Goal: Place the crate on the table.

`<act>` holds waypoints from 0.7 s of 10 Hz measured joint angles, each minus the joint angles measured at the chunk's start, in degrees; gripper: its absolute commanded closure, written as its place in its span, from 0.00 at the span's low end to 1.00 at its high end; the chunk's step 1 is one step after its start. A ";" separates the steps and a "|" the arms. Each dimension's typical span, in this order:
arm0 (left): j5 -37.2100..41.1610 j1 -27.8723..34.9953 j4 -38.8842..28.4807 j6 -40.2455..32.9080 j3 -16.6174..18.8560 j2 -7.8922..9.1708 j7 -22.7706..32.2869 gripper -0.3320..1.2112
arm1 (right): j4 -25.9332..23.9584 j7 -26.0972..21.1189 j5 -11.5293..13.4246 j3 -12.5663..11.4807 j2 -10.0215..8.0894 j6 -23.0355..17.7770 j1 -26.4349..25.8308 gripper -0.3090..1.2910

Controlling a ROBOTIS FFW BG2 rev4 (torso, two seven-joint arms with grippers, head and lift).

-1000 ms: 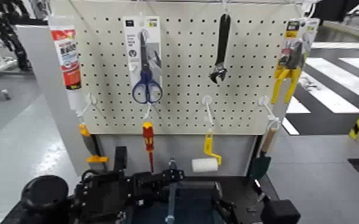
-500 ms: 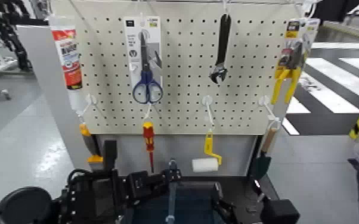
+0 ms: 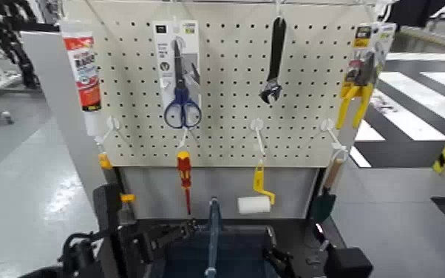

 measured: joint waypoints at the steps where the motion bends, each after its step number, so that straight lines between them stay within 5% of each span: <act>1: -7.78 2.96 -2.23 -6.03 0.02 -1.08 -1.77 0.45 | -0.04 0.00 0.07 -0.10 0.00 0.00 0.09 0.28; 5: -33.11 13.27 -4.23 -29.15 -0.27 -4.86 -4.11 0.45 | -0.45 0.01 0.39 -0.52 0.09 -0.02 0.58 0.28; 7: -39.57 17.15 -4.21 -38.76 -1.54 -4.90 -0.68 0.45 | -0.73 0.08 0.70 -0.81 0.09 0.04 0.99 0.28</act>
